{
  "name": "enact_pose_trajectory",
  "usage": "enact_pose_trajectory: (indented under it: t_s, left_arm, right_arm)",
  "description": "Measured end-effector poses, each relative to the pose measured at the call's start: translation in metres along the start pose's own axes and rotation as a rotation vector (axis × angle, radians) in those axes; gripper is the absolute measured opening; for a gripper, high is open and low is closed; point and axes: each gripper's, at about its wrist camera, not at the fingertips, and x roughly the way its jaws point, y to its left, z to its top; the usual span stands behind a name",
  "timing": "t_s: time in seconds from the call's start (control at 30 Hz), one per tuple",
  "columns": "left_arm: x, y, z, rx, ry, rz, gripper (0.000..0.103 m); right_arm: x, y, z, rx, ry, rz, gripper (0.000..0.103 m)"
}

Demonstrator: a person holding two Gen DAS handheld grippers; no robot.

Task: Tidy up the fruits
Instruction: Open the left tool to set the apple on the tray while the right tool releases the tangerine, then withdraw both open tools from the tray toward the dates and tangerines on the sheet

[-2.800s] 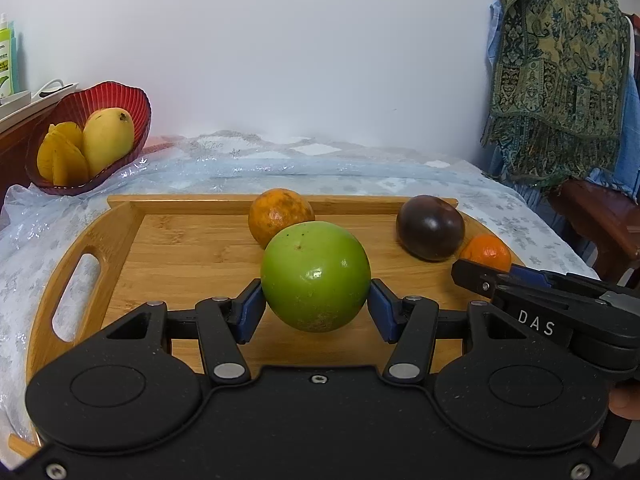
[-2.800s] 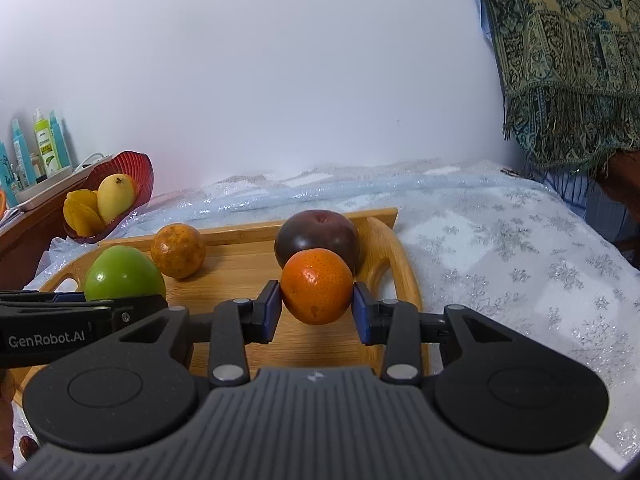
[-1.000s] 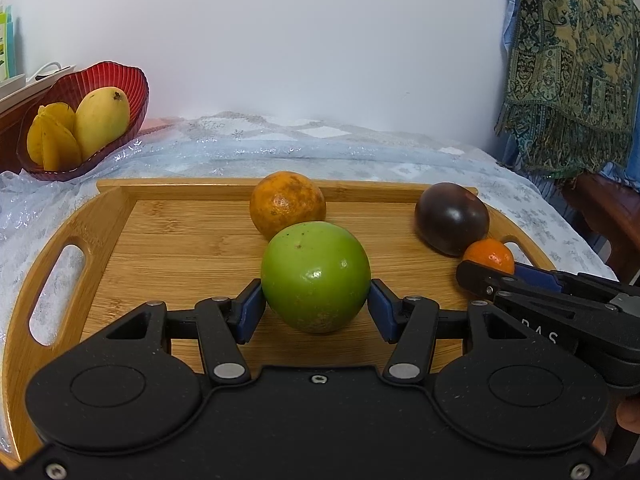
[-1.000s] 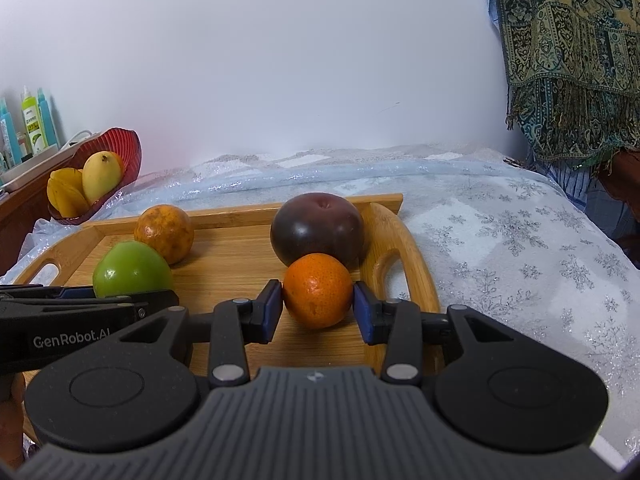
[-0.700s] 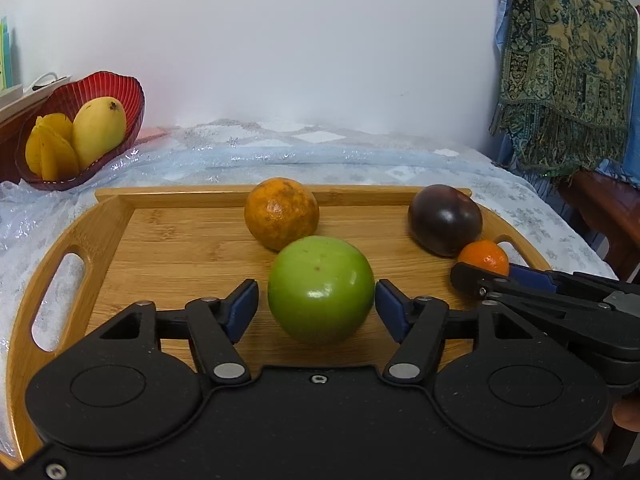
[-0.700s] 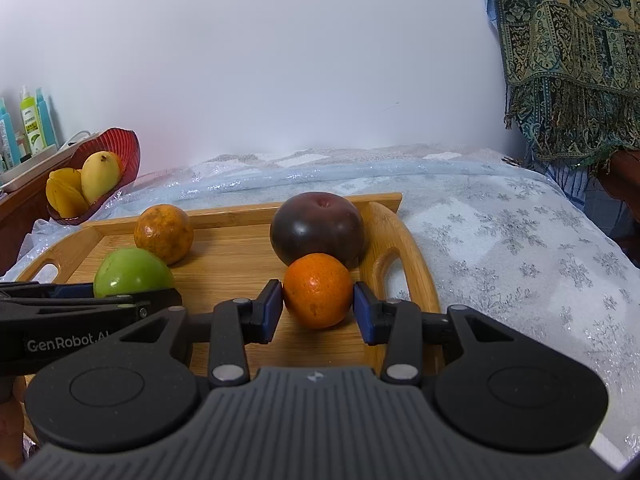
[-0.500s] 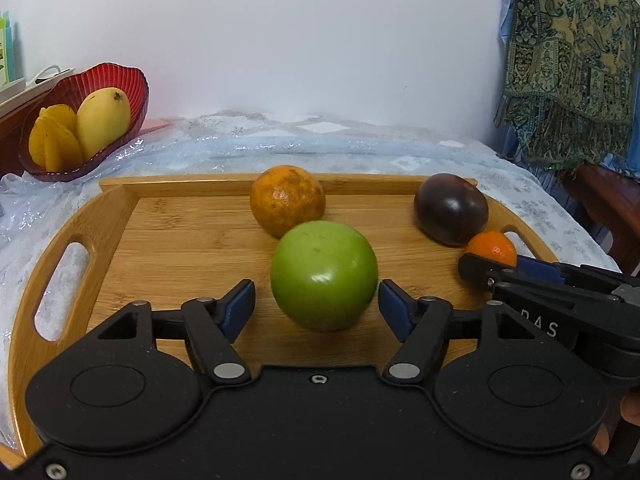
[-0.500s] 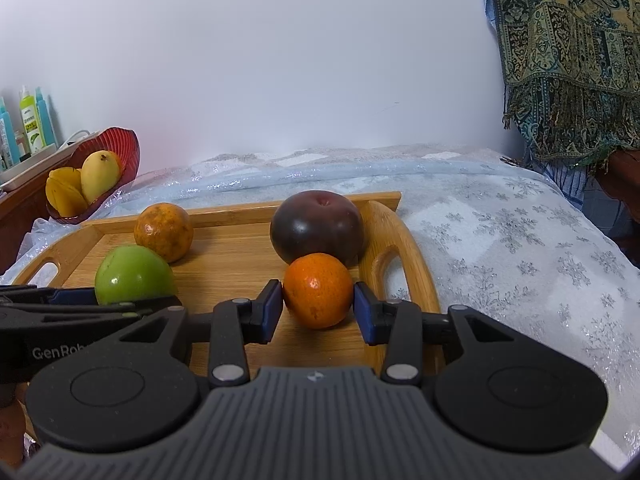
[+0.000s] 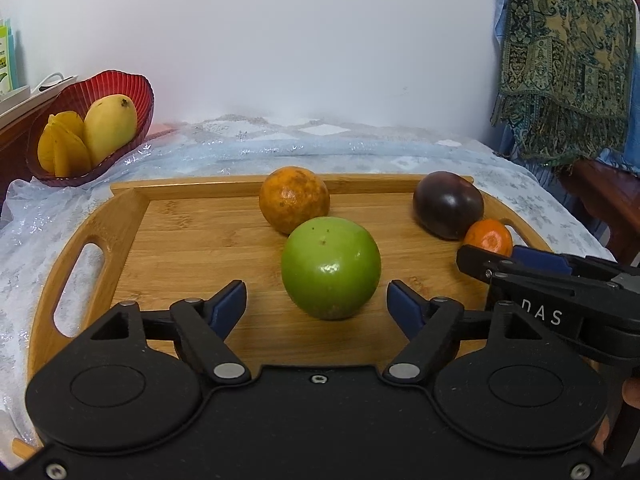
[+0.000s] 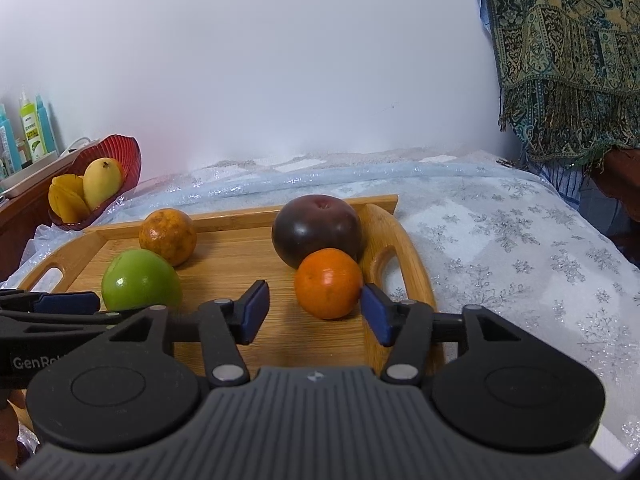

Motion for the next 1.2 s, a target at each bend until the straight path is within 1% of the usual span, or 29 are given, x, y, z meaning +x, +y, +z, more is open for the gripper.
enact_pose_trajectory:
  t_s: [0.17,0.4,0.63,0.93,1.2]
  left_arm:
    - [-0.008,0.001,-0.003,0.004,0.001,-0.005,0.08]
    - [-0.023,0.001,-0.011,0.025,-0.005,-0.011,0.081]
    - [-0.04,0.005,-0.021,0.021,-0.01,-0.018,0.084]
    - [-0.062,0.01,-0.034,0.011,-0.033,-0.017,0.087]
    - [-0.081,0.021,-0.043,-0.014,-0.057,-0.015,0.091]
  right_arm:
    - [-0.005,0.004,-0.002,-0.016,-0.012,-0.005,0.074]
    - [-0.014,0.005,-0.007,-0.011,-0.025,-0.009,0.078]
    - [-0.031,0.0,-0.011,0.024,-0.055,0.025,0.081]
    - [-0.059,0.012,-0.018,-0.056,-0.126,0.04,0.086]
    - [-0.068,0.022,-0.029,-0.079,-0.128,0.06,0.088]
